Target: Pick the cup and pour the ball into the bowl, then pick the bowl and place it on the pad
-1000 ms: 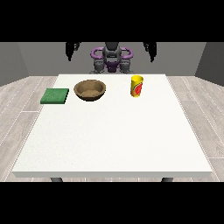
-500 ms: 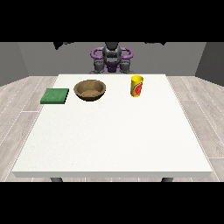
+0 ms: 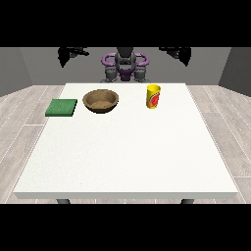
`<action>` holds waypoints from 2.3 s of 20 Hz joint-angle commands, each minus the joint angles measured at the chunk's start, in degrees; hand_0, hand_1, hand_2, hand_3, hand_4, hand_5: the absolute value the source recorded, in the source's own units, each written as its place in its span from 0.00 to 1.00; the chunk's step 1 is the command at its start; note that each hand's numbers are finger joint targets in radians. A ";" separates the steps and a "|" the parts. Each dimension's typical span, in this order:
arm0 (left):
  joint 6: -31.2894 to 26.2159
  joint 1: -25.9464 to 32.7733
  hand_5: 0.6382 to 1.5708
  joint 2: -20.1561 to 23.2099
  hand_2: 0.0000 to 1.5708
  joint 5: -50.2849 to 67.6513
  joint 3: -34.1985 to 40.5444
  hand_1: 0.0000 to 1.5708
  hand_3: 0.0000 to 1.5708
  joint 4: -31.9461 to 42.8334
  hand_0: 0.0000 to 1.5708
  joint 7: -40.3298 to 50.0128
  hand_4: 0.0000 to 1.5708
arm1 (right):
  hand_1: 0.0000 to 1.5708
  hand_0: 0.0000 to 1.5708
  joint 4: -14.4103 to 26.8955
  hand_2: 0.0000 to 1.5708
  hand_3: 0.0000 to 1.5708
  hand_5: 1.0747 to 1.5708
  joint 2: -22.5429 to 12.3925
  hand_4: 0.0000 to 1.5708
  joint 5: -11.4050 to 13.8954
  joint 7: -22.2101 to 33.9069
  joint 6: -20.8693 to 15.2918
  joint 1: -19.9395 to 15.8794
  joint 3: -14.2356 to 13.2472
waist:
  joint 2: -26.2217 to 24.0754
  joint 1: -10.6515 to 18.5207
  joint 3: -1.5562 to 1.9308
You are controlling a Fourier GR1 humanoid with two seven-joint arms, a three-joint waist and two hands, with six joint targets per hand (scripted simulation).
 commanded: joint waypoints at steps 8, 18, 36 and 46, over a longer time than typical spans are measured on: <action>3.69 -4.41 0.94 -4.94 0.00 -7.63 -1.23 0.00 0.00 19.30 0.00 -23.32 0.00 | 0.00 0.00 5.40 0.00 0.00 1.00 -0.14 0.00 1.48 -8.56 3.07 -3.83 -0.75 | 8.19 -3.10 -0.03; 6.92 -11.25 0.94 -4.79 0.00 -9.99 1.16 0.00 0.00 41.39 0.00 -40.08 0.00 | 0.00 0.00 6.16 0.00 0.00 1.00 -3.03 0.00 -1.95 -6.90 6.53 -6.38 -3.31 | 11.46 -5.86 -0.05; 23.94 -15.35 0.68 -4.72 1.00 -18.27 -1.23 0.82 1.00 55.15 0.82 -52.16 0.89 | 0.00 0.00 11.79 0.00 0.00 1.00 -4.28 0.00 -0.59 -12.33 8.98 -8.48 -4.20 | 13.92 -8.71 -0.01; 29.69 -13.40 0.71 -5.10 1.00 -26.90 -9.04 0.85 1.00 50.43 0.85 -36.69 0.98 | 0.00 0.00 21.61 0.00 0.00 1.00 -6.06 0.00 0.10 -10.70 10.05 -4.57 -6.47 | -0.90 -3.30 0.12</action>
